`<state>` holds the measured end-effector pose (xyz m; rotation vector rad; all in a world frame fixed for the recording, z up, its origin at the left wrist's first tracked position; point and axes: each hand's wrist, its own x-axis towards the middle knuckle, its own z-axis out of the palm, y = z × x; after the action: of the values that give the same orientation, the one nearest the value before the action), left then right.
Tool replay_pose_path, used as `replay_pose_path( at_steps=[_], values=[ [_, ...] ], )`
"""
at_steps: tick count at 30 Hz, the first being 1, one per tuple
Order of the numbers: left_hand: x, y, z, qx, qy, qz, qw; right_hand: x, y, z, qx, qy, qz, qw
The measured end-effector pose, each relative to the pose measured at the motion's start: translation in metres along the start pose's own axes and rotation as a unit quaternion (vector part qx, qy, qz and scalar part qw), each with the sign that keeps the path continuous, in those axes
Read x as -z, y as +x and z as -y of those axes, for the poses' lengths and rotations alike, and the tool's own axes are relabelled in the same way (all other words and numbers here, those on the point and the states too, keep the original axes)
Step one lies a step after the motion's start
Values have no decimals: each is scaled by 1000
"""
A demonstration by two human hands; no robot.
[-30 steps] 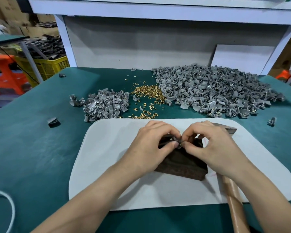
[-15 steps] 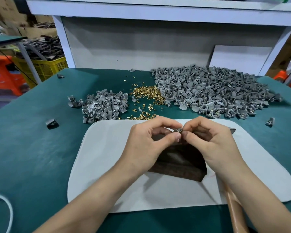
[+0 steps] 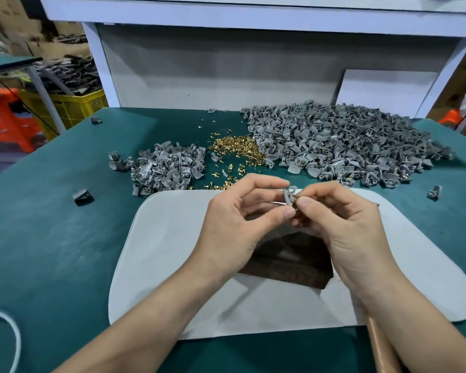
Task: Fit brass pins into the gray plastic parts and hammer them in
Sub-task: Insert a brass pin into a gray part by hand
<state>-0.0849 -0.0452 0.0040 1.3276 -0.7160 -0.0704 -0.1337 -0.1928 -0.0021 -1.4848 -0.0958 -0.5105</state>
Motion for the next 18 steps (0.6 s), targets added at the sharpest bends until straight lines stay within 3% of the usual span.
replay_pose_path(
  at_steps=[4, 18],
  values=[
    [-2, 0, 0, 7, -12, -9, 1000, -1, 0, 2, -11, 36, 2, 999],
    [-1, -1, 3, 8, -18, 9, 1000, 3, 2, 0, -15, -4, 4, 1000]
  ],
)
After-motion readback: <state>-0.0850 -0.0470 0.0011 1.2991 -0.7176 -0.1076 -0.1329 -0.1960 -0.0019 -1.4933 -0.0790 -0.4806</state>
